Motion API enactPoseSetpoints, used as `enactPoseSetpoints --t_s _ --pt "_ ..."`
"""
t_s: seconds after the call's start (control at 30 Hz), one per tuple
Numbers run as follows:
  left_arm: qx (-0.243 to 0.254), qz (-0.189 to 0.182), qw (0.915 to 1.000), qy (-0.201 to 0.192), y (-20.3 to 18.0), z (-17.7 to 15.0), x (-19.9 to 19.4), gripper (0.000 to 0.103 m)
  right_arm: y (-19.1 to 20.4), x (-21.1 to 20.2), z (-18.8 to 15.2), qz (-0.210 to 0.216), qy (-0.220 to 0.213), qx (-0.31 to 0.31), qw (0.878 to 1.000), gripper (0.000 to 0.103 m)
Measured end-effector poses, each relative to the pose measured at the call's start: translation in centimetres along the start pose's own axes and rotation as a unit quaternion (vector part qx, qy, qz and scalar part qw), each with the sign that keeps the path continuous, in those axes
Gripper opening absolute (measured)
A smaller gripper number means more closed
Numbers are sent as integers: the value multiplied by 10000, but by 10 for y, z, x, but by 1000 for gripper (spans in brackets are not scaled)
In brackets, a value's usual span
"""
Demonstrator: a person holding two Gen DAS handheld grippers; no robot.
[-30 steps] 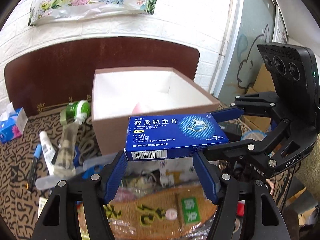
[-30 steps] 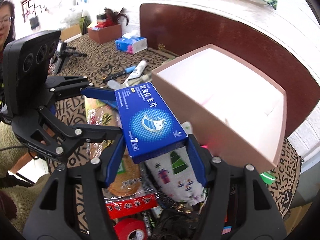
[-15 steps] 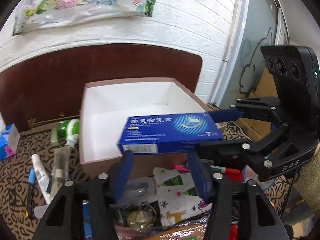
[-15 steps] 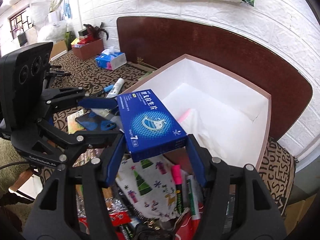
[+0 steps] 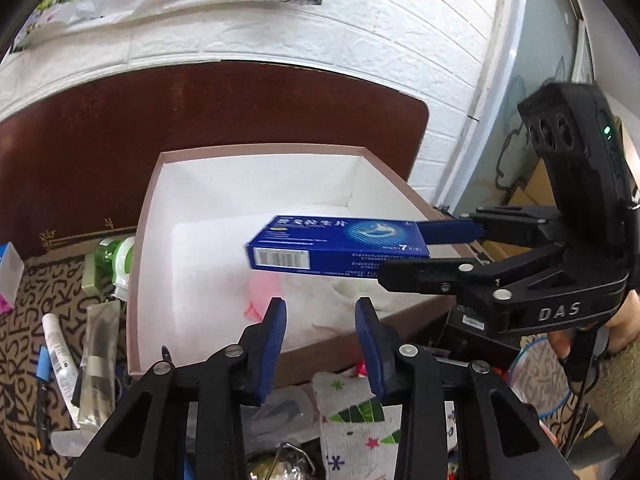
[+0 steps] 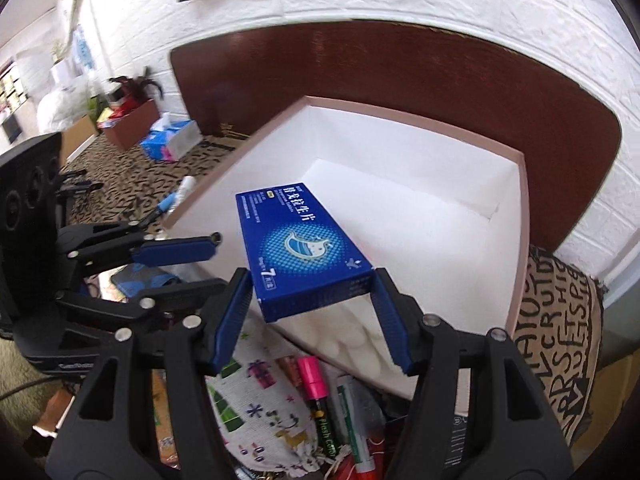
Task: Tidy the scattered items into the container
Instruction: 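Lower the blue medicine box onto the gloves and open the left gripper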
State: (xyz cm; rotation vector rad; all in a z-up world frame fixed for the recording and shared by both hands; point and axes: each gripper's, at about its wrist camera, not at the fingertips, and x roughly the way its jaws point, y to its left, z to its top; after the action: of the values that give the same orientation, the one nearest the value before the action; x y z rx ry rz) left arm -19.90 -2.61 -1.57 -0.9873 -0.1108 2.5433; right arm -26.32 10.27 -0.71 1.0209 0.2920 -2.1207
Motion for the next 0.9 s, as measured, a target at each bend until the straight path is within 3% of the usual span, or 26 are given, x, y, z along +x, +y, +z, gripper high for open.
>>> enactPoseSetpoints --t_s 0.43,0.9 --pt "-561 163 9983 38 5 22 28 29 -29 38 1 -507 470 529 9962 63" --pt "-546 201 9982 122 4 21 35 30 -31 40 -4 -665 506 557 9950 64"
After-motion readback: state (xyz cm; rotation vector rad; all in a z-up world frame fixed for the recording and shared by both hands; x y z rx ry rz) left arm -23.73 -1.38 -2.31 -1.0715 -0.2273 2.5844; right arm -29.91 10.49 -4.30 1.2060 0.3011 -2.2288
